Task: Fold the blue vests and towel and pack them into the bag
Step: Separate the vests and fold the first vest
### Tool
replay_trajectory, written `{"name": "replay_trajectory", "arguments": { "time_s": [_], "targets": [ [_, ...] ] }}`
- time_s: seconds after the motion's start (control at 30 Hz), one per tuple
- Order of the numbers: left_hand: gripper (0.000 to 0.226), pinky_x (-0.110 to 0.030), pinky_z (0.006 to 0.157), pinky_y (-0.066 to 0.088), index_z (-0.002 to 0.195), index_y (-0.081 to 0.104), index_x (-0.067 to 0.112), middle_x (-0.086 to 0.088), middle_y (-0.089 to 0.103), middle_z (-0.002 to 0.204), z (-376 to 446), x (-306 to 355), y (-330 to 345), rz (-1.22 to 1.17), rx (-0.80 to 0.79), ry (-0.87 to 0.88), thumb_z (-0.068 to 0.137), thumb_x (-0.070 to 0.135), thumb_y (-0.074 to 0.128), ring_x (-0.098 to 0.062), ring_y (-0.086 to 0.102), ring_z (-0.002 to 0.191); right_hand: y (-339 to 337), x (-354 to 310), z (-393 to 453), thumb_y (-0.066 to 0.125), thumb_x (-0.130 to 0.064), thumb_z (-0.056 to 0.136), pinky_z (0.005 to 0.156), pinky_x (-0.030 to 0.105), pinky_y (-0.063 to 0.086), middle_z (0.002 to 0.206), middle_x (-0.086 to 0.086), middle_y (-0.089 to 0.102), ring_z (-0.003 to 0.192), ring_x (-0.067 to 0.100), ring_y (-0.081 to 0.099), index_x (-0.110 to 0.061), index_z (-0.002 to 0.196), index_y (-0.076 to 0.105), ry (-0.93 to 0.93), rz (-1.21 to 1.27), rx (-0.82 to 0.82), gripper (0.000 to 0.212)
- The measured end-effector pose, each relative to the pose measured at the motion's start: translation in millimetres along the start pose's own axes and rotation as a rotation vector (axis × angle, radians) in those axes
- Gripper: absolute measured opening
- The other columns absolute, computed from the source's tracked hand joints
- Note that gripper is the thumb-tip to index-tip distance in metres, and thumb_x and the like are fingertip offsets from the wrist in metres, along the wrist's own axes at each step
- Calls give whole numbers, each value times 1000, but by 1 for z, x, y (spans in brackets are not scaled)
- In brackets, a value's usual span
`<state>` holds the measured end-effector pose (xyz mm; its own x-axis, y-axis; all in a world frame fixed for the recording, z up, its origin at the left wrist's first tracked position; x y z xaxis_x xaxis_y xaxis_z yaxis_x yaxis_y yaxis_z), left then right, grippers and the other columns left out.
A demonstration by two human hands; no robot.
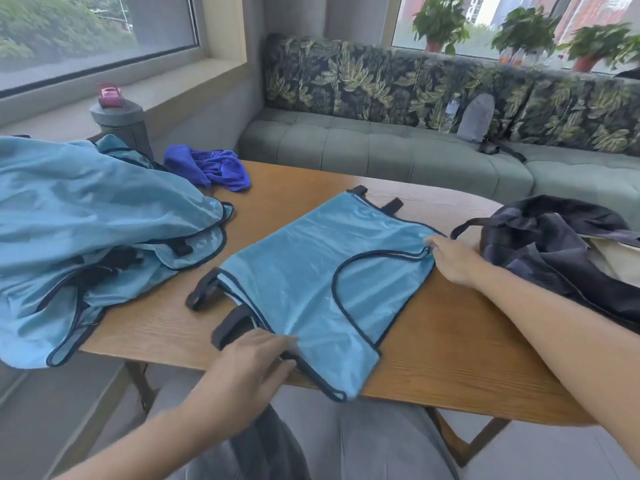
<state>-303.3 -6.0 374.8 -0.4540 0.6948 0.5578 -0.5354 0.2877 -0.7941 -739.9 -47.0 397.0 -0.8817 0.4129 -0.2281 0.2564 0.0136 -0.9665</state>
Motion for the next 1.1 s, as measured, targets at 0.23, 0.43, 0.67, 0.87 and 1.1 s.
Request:
{"name": "replay_trajectory", "arguments": {
  "time_s": [0.23,0.43,0.67,0.87,1.1],
  "targets": [
    [16,-23,90,48,114,67,28,17,68,111,50,12,5,61,55,65,100,30,58,-3,59,104,1,-64,-8,48,-4,93,110,39,37,145,14,52,135,31,46,-10,138,51,-92,104,202,46],
    [29,-39,107,45,128,67,20,1,67,131,76,-72,-33,304,-33,-42,100,21,60,-22,59,124,57,-112,-120,33,-56,104,124,39,19,165,4,25,153,21,19,-20,159,23,-190,92,-43,66],
    [68,-31,127,8,162,17,38,20,6,165,35,-92,-29,362,-264,-86,98,57,3,-3,4,155,71,-79,-124,5,-72,94,126,40,-7,165,-14,-23,150,5,-27,-40,159,-11,-323,-165,-135,74],
    [83,-25,124,2,163,7,36,12,-1,169,2,-53,-11,390,-256,-97,91,75,4,-11,0,157,50,-58,-93,-24,-86,74,127,40,6,170,-6,-6,156,14,-6,-34,162,0,-387,-381,-76,104],
    [103,-30,127,5,163,-2,31,19,-10,169,-33,-49,-36,405,-399,148,88,85,43,-4,-11,155,40,-59,-170,47,-40,103,103,38,43,125,1,65,121,21,54,-14,125,64,-359,62,382,38]
  ]
}}
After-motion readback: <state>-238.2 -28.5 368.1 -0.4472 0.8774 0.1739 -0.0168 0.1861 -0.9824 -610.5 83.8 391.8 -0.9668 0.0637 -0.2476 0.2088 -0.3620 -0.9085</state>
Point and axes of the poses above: each hand's wrist, its own z-axis towards the middle knuckle, its own y-axis out of the palm, x = y × z, the point moved 3 cm from there along z, towards the middle knuckle
